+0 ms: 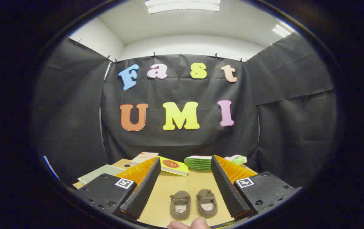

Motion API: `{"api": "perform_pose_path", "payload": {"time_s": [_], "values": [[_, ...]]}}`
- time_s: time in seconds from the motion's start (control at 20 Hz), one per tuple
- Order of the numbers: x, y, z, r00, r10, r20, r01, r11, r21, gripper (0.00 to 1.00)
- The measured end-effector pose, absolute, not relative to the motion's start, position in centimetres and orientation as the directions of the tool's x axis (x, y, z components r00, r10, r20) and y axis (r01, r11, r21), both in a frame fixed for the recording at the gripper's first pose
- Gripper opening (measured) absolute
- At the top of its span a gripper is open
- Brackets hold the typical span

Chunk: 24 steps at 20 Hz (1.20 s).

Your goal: Open the storage box then place both shoes into the box .Put the left shoe in first, then the right shoe, with the right side of both shoes facing outward in a uniform manner.

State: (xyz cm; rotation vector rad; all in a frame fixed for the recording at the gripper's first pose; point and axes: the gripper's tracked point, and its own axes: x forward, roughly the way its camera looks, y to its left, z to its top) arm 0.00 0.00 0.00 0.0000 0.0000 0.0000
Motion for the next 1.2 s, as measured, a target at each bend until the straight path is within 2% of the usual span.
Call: {"api": "perform_pose_path", "payload": {"time_s": [1.2], "values": [[1.2, 4.8, -2.7, 0.983, 0.151, -0.105, -0.149, 0.989, 0.025, 1.00]]}}
